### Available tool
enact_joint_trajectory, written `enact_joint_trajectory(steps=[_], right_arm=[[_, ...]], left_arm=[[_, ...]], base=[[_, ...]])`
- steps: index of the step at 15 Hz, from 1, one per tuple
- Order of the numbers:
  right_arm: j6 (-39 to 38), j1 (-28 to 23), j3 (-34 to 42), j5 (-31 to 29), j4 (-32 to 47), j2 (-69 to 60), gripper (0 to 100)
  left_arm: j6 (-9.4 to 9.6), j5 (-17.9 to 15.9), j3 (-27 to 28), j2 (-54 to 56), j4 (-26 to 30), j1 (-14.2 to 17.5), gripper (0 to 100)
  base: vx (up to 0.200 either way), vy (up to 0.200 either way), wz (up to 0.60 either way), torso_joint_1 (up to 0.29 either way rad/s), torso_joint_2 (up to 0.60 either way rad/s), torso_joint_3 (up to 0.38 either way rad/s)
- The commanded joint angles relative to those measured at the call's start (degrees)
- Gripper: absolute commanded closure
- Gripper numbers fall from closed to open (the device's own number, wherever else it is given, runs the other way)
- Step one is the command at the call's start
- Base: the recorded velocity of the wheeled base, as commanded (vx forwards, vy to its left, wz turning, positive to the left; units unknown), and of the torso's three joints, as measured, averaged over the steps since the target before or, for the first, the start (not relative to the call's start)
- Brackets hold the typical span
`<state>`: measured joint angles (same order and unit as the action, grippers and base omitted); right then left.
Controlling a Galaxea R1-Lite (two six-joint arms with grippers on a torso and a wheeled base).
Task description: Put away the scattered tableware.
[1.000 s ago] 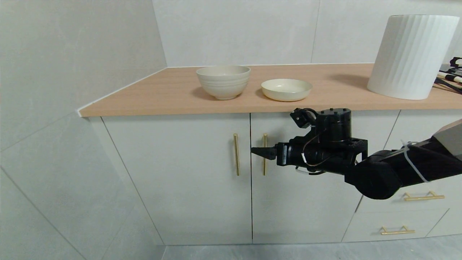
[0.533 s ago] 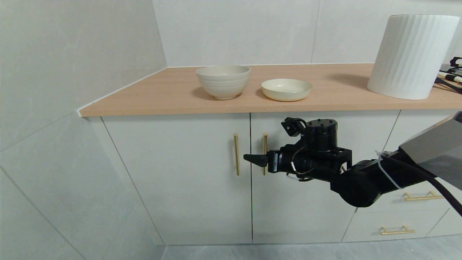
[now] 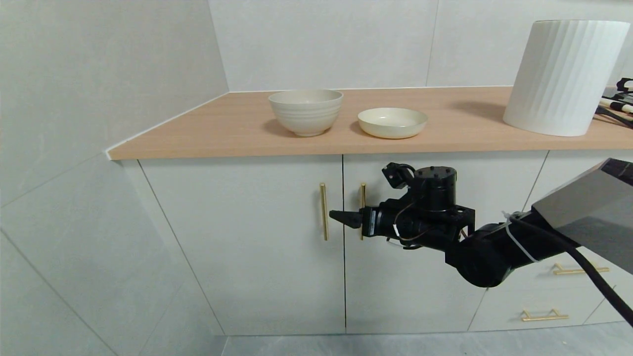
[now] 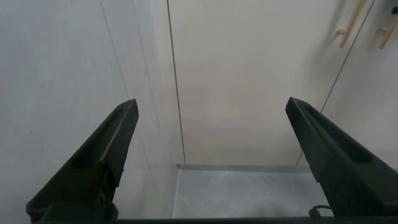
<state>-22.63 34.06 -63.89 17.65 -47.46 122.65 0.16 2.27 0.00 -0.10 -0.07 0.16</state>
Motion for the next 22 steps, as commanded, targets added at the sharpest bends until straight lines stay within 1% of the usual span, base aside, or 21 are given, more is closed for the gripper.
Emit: enact_joint_trajectory(steps=[1,8,10,14,15,17,18,22], right_arm=[[-0.7,0.5,0.2,0.2,-0.5,-0.4,0],[-1.7,1.0,3.3,0.4,-0.8,-3.6,0],[-1.7,1.1,5.8,0.4,-0.9,-5.7,0],[-1.7,2.9,10.5,0.8,-1.0,-8.8,0],[-1.7,2.9,12.6,1.6,-1.0,-10.2,0],[-1.7,2.9,15.4,5.7,-1.0,-12.9,0],[-1.7,3.0,16.3,6.5,-1.0,-13.5,0],[-1.7,4.1,17.9,6.8,-1.0,-15.0,0]], left_arm=[[0.02,0.0,0.0,-0.1,0.0,0.0,0],[-0.07,0.0,0.0,-0.1,0.0,0.0,0],[-0.07,0.0,0.0,0.0,0.0,0.0,0],[-0.16,0.0,0.0,0.0,0.0,0.0,0],[-0.16,0.0,0.0,-0.1,0.0,0.0,0],[-0.16,0.0,0.0,-0.1,0.0,0.0,0],[-0.16,0.0,0.0,0.0,0.0,0.0,0],[-0.16,0.0,0.0,-0.1,0.0,0.0,0]], base=[[0.0,0.0,0.0,0.0,0.0,0.0],[0.0,0.0,0.0,0.0,0.0,0.0],[0.0,0.0,0.0,0.0,0.0,0.0],[0.0,0.0,0.0,0.0,0.0,0.0],[0.0,0.0,0.0,0.0,0.0,0.0],[0.0,0.0,0.0,0.0,0.0,0.0],[0.0,0.0,0.0,0.0,0.0,0.0],[0.0,0.0,0.0,0.0,0.0,0.0]])
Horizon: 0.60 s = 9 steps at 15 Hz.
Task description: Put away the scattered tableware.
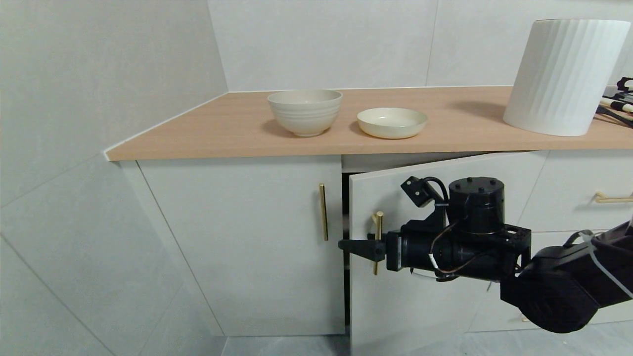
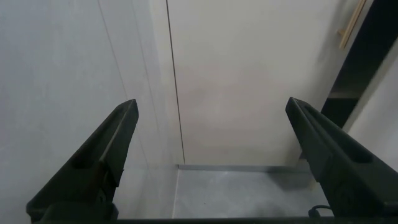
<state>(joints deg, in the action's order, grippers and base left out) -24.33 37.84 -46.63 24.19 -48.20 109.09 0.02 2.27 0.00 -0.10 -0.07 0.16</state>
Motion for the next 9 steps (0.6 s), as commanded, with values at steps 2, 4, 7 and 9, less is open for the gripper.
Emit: enact_joint_trajectory(steps=[2,4,7,9], right_arm=[[-0.2,0.4,3.3,0.3,-0.2,-3.7,0],[-0.2,1.6,6.5,0.4,-0.2,-7.4,0],[-0.3,2.7,9.5,0.4,-0.2,-9.8,0],[-0.1,3.4,11.3,0.3,-0.6,-10.7,0]], left_arm=[[-0.02,0.0,0.0,0.0,0.0,0.0,0],[0.06,0.0,0.0,0.0,0.0,0.0,0],[0.06,0.0,0.0,0.0,0.0,0.0,0],[0.06,0.0,0.0,0.0,-0.1,0.0,0]], base=[[0.0,0.0,0.0,0.0,0.0,0.0],[0.0,0.0,0.0,0.0,0.0,0.0],[0.0,0.0,0.0,0.0,0.0,0.0],[0.0,0.0,0.0,0.0,0.0,0.0]])
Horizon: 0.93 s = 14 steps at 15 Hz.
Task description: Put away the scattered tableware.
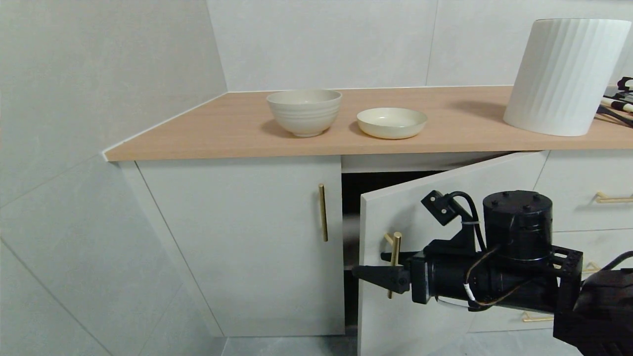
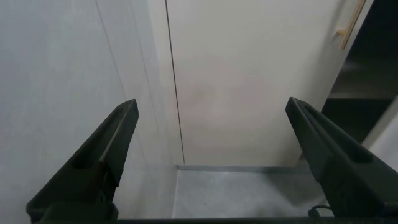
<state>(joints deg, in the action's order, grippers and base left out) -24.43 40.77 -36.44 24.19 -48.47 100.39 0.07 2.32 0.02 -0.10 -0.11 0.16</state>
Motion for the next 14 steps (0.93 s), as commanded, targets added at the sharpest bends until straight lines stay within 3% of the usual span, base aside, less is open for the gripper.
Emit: enact_joint_trajectory(steps=[1,4,6,7,9,12,14], right_arm=[[-0.2,0.5,2.0,0.3,-0.8,-2.7,0],[-0.1,0.5,2.6,0.3,-1.9,-2.9,0],[-0.2,0.5,2.7,0.3,-2.0,-2.7,0],[-0.1,0.5,2.8,0.3,-2.0,-2.4,0],[-0.1,0.5,2.9,0.3,-2.0,-2.4,0],[-0.2,0.5,2.9,0.3,-2.0,-2.7,0],[-0.1,0.5,3.0,0.3,-2.0,-2.7,0]], left_arm=[[0.1,0.1,0.0,0.0,-0.2,0.0,0],[0.1,-1.0,1.8,0.0,-3.1,0.0,0],[0.1,-10.1,8.6,-1.1,0.4,-0.2,0],[0.1,-15.6,14.0,-3.9,5.1,-0.2,0],[0.1,-23.1,23.8,-13.2,11.3,-0.2,0],[0.28,-30.8,33.5,-31.7,11.1,-0.2,0],[0.37,-34.6,35.6,-41.7,8.1,-0.9,0]], base=[[0.0,0.0,0.0,0.0,0.0,0.0],[0.0,0.0,0.0,0.0,0.0,0.0],[0.0,0.0,0.0,0.0,0.0,0.0],[0.0,0.0,0.0,0.0,0.0,0.0],[0.0,0.0,0.0,0.0,0.0,0.0],[0.0,0.0,0.0,0.0,0.0,0.0],[0.0,0.0,0.0,0.0,0.0,0.0]])
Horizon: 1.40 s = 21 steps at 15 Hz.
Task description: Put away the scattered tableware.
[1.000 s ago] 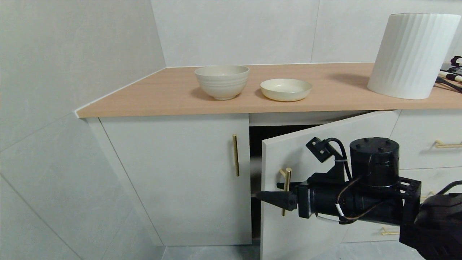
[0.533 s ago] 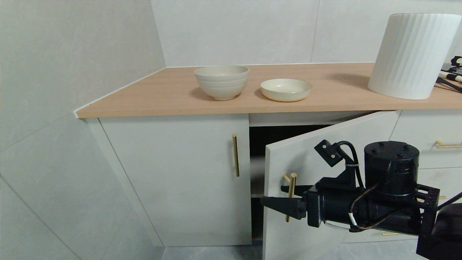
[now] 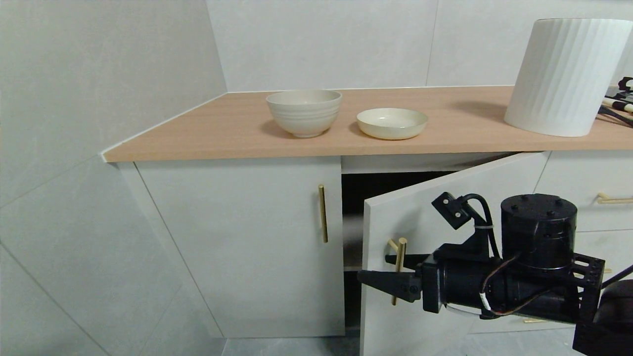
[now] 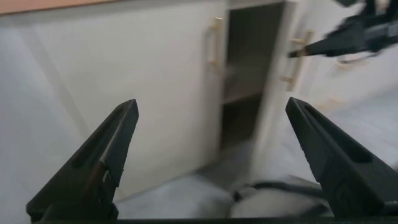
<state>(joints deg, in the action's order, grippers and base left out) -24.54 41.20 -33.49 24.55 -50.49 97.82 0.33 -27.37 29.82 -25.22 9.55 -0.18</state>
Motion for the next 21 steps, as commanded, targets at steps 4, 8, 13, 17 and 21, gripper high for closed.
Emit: enact_joint_trajectory(steps=[4,8,13,17,21], right_arm=[[0.0,0.0,0.2,0.0,0.0,-0.2,0],[0.0,0.0,0.2,0.0,0.0,0.0,0],[0.0,0.0,0.3,0.0,0.0,-0.1,0],[0.0,0.0,0.4,0.0,0.0,0.1,0],[0.0,0.1,0.4,0.0,0.0,0.0,0]], left_arm=[[-0.24,-6.8,5.2,-35.6,-16.7,-2.9,0],[-0.42,-6.9,0.2,-51.0,-26.2,-6.3,0],[-7.71,-6.7,-5.6,-61.6,-38.4,-15.8,0],[-11.49,-6.6,-6.5,-62.0,-41.6,-19.2,100],[-10.35,-6.4,-6.4,-64.2,-45.9,-20.2,100]], base=[[0.0,0.0,0.0,0.0,0.0,0.0],[0.0,0.0,0.0,0.0,0.0,0.0],[0.0,0.0,0.0,0.0,0.0,0.0],[0.0,0.0,0.0,0.0,0.0,0.0],[0.0,0.0,0.0,0.0,0.0,0.0]])
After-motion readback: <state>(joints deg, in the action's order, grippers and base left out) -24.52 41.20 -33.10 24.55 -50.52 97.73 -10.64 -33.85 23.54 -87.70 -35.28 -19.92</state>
